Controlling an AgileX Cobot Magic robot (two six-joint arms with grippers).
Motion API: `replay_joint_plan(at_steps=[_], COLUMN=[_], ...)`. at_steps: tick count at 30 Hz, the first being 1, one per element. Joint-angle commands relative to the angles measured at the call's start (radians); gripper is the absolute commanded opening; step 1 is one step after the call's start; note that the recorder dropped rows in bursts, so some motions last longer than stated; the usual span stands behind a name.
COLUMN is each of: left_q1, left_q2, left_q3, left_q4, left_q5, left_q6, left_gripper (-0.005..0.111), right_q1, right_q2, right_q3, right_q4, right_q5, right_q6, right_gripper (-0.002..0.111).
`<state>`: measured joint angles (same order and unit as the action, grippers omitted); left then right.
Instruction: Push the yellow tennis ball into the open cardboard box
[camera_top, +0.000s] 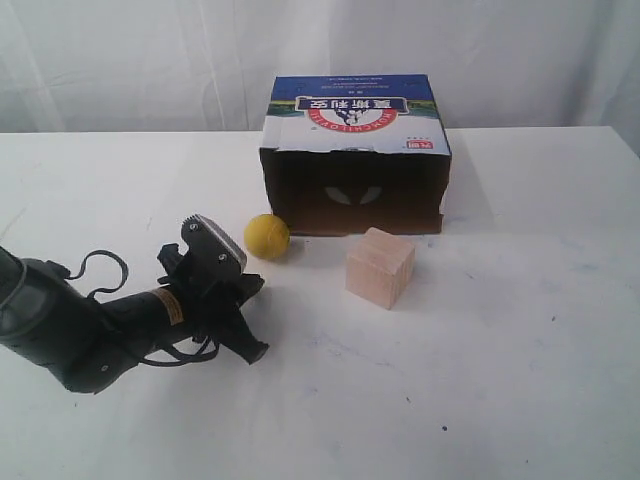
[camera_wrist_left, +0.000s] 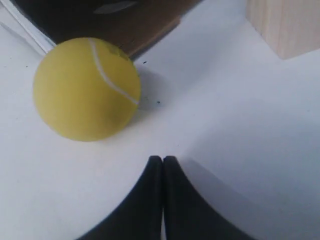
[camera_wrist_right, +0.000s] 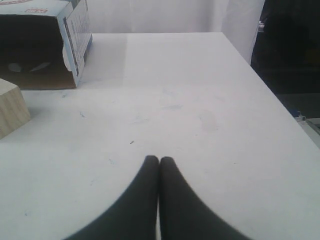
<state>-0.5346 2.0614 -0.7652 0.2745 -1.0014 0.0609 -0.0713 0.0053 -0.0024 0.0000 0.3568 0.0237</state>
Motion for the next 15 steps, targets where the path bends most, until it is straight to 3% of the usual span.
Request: replay_joint_plan(at_steps=[1, 5, 8, 11, 13, 15], left_q1=[0.012, 0.035, 0.074, 0.094, 0.103, 0.158], left_q2=[0.006, 0.002, -0.039, -0.162, -0.187, -0.148], left_q3=[0.018, 0.036, 0.139, 0.268, 0.252, 0.11], left_q4=[-0.07, -0.252, -0.258, -0.255, -0.293, -0.215], left_q5=[0.075, 0.042, -0.22, -0.22, -0.22, -0.22], left_q6=[0.08, 0.215, 0.254, 0.247, 0.254, 0.194], left_gripper=[0.0, 0.0, 0.0, 0.0, 0.0, 0.0], right_q1=[-0.007, -0.007, -0.007, -0.007, -0.007, -0.007], right_q2=[-0.005, -0.005, -0.005, -0.005, -0.005, -0.005], right_q3=[0.002, 0.002, 0.002, 0.002, 0.002, 0.002], right_q4=[0.0, 0.0, 0.0, 0.0, 0.0, 0.0], right_q5=[-0.006, -0.007, -0.007, -0.007, -0.007, -0.007], right_q6=[-0.001, 0.023, 0.018, 0.018, 0.018, 0.018], right_gripper=[0.0, 0.0, 0.0, 0.0, 0.0, 0.0])
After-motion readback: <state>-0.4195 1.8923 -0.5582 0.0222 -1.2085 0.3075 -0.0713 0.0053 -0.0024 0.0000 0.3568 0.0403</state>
